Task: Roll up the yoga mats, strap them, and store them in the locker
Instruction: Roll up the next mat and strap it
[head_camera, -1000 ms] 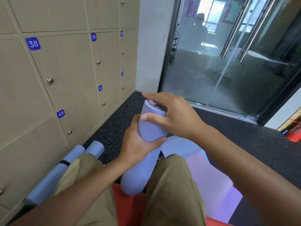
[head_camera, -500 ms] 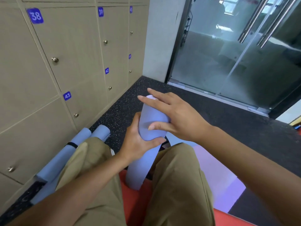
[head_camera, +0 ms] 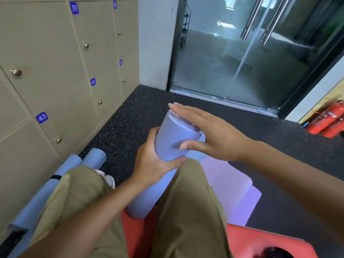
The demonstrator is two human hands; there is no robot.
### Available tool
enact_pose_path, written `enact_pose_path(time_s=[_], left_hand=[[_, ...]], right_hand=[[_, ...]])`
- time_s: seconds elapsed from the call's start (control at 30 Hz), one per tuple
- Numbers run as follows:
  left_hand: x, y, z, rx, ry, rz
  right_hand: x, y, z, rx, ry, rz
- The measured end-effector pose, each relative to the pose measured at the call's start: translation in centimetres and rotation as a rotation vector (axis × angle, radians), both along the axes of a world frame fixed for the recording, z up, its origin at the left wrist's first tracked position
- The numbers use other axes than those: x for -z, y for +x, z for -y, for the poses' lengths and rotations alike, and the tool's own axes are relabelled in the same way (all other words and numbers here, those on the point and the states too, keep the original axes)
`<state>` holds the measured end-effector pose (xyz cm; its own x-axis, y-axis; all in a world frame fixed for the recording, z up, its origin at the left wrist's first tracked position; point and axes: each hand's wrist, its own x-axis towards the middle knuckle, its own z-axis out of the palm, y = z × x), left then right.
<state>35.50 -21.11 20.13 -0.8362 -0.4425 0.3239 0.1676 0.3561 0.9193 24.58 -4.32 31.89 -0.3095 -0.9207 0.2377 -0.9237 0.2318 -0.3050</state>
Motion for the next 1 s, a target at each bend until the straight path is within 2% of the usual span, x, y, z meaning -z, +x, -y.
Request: enact_pose_path(time_s=[0.23, 0.43, 0.67, 0.8, 0.87, 1.0], left_hand=[[0.0, -1.6, -1.6, 0.064, -0.088, 0.038], [0.3, -2.4, -4.2, 0.151, -0.171, 0.088], [0.6, -3.2, -5.0, 0.182, -0.235, 0.099], [0.6, -3.0, -5.3, 0.186, -0.265, 0.102], [0.7, -3.0, -5.2, 0.18, -0.267, 0.102], [0.6, -3.1, -5.0, 0.186, -0.276, 0.101]], right_hand=[[0.7, -0.3, -9.9, 0.184, 0.146, 0.06], [5.4, 0.5, -17.2, 0.438, 0.356, 0.153], [14.2, 1.3, -24.4, 0.607, 0.845, 0.483], [16.5, 2.2, -25.7, 0.595, 1.101, 0.589], [17.4, 2.3, -26.0, 0.594, 1.152, 0.585], [18.9, 1.6, -26.3, 0.617, 1.111, 0.566]])
